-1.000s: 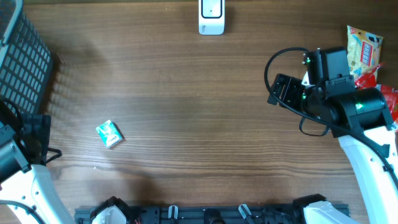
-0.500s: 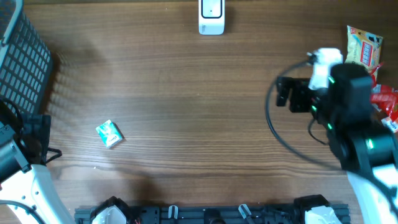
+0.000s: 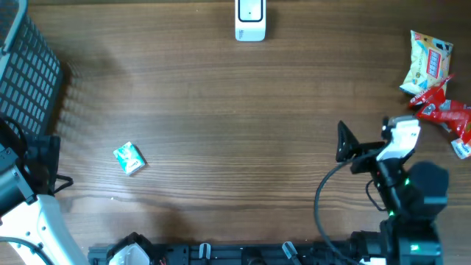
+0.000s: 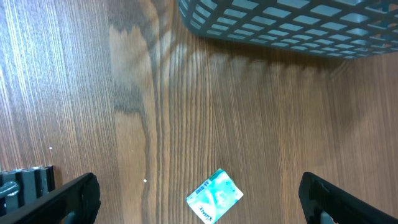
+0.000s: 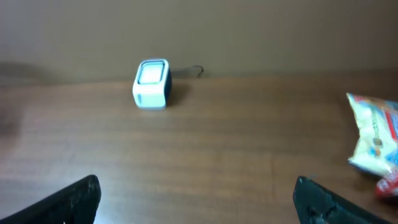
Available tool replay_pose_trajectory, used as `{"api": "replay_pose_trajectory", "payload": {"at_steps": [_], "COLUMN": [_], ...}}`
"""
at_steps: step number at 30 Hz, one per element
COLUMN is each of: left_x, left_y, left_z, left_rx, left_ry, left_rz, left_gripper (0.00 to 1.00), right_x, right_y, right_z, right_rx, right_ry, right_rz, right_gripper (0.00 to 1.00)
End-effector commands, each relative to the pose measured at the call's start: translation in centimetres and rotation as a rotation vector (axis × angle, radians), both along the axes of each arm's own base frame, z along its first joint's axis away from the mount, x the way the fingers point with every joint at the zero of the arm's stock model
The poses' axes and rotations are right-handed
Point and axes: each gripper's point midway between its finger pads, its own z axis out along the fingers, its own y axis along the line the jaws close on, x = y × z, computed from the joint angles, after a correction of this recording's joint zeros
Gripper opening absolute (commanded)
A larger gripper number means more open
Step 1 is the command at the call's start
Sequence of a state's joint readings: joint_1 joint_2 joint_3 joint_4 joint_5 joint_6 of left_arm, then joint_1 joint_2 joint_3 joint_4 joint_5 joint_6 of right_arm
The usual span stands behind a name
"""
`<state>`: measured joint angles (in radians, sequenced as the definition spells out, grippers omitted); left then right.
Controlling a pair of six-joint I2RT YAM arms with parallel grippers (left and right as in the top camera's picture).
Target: Scan the item barcode
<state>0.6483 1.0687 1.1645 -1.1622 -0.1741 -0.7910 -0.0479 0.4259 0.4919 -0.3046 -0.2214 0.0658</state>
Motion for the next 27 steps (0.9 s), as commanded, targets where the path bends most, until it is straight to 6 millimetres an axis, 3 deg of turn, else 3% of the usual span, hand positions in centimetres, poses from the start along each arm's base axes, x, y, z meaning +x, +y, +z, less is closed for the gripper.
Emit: {"api": "replay_pose_trajectory", "payload": {"at_steps": [1, 17, 27], "left_x": [0.0, 0.0, 0.0], "left_y": [0.2, 0.2, 0.2], "left_z": [0.4, 0.4, 0.4], "left_rx": [0.006, 0.006, 0.006], "left_ry": [-0.013, -0.013, -0.013], "left_rz": [0.014, 0.014, 0.014], "left_gripper": [1.0, 1.0, 1.0], "right_x": [-0.5, -2.7, -2.0], "right_y": [0.6, 1.5, 1.6], "right_z": [-1.2, -1.2, -2.7], "right_rx": [0.019, -0.074, -0.072], "right_ry": [-0.081, -0.309, -0.371], "right_rz": [0.034, 0.071, 0.072], "right_gripper": [1.0, 1.0, 1.0]}}
